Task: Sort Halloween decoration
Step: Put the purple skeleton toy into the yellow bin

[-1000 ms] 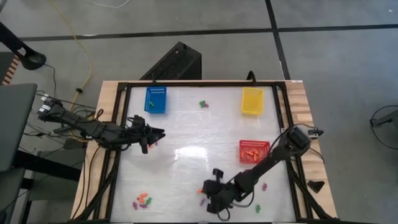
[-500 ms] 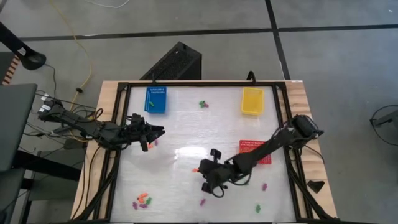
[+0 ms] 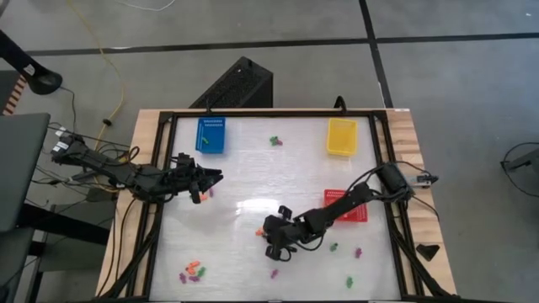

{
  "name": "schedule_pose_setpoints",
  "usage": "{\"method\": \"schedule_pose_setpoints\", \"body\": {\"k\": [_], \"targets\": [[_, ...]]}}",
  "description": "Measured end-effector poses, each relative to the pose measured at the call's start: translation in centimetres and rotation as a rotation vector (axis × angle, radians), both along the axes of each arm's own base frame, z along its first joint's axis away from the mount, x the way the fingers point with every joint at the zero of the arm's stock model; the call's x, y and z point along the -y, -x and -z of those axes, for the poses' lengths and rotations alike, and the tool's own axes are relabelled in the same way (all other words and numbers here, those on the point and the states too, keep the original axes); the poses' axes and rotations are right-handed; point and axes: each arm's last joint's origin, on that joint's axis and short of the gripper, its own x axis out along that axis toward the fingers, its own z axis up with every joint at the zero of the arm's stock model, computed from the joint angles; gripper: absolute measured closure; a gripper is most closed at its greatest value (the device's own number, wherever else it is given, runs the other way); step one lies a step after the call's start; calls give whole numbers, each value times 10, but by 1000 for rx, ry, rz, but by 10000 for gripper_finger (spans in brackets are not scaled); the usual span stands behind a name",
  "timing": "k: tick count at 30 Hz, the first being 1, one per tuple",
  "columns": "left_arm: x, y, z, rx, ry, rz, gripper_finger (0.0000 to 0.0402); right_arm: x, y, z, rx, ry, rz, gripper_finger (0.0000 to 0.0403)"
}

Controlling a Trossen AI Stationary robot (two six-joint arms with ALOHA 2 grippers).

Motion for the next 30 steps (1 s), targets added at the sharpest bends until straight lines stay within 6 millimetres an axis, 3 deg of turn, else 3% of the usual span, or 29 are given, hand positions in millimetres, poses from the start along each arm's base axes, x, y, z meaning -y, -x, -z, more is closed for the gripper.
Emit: {"method": "schedule_pose_setpoints", "body": {"k": [3,6,15,19,26,30], "targets": [[0,0,0,0,-1,0,272,-1,6,-3,-33,14,6,174],[0,0,0,-1,-1,0,272,-2,13,-3,-85,10,63,145],[0,0,0,-1,-1,0,272,-8,28,5,-114,50,163,156],[0,0,0,-1,-1,0,272,-3,29,8,-144,12,231,190],[0,0,-2,22,-2,0,272,4,29,12,-202,-23,218,364],[0,0,-4,34,-11,-1,272,2,27,11,-176,-31,210,364]]}}
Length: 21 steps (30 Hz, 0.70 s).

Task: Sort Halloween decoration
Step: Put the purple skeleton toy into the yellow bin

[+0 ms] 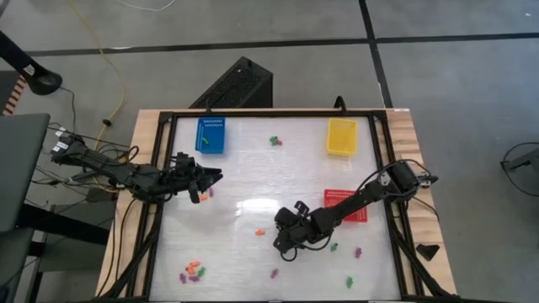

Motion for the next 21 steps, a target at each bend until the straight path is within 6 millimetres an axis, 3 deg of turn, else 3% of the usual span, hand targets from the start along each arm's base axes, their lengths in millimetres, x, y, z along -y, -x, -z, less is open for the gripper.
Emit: {"method": "schedule_pose_setpoints", "body": {"k": [4,6,8,12,16,21], "targets": [[0,0,0,0,1,-1,272,-3,-1,-12,66,-11,-8,368],[0,0,0,0,1,-1,272,-6,-2,-28,139,-16,-5,385],[0,0,-1,6,2,-4,272,-7,2,-39,162,-14,-4,385],[0,0,-1,5,-12,-7,272,-8,9,-78,285,-18,14,385],[-1,0,-2,12,-26,-20,272,-9,15,-96,346,7,18,385],[-1,1,-8,54,-52,-29,272,-2,4,-124,532,-6,-18,385]]}}
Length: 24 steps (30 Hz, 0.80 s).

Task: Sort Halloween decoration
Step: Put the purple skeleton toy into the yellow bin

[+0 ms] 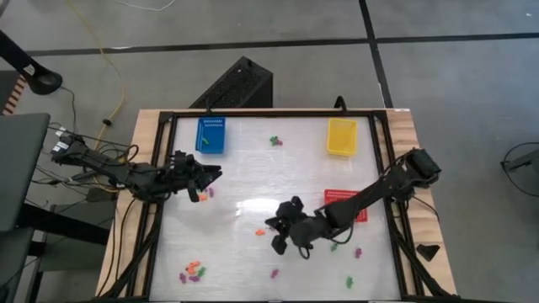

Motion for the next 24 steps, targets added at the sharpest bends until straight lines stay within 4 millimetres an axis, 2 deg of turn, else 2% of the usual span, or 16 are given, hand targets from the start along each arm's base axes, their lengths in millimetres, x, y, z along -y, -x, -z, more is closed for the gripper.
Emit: {"method": "schedule_pose_setpoints", "body": {"k": [3,7,12,16,18,21,24], "targets": [[0,1,-4,38,-1,-11,272,13,-11,-2,44,-7,-32,385],[0,1,-7,68,10,-1,272,26,-13,2,-22,14,-23,374],[0,1,-8,76,19,17,272,22,0,17,-215,138,-84,274],[0,1,-7,73,17,17,272,15,1,24,-244,177,-116,182],[0,1,-7,70,9,16,272,10,-3,37,-253,174,-124,149],[0,1,-7,66,6,16,272,0,-9,61,-285,152,-143,126],[0,1,-7,67,6,21,272,-13,-14,83,-273,146,-162,124]]}}
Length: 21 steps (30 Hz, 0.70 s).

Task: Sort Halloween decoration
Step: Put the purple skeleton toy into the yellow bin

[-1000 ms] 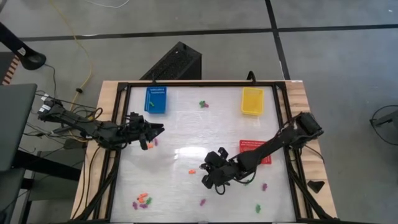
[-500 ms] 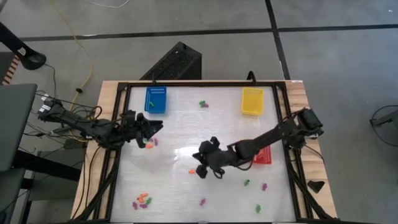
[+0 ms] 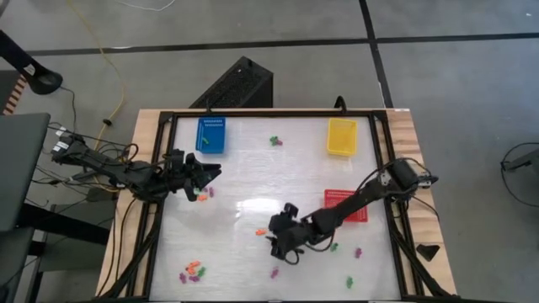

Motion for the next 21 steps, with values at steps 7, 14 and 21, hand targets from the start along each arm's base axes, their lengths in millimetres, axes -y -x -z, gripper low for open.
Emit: {"method": "schedule_pose_setpoints", "body": {"k": [7,14,21], "targets": [[1,0,0,4,17,38,272,-8,-1,38,-36,15,100,124],[1,-1,1,-2,16,42,272,-16,-2,62,-12,-17,180,124],[1,-1,2,-7,25,44,272,-20,3,74,-32,-94,271,154]]}}
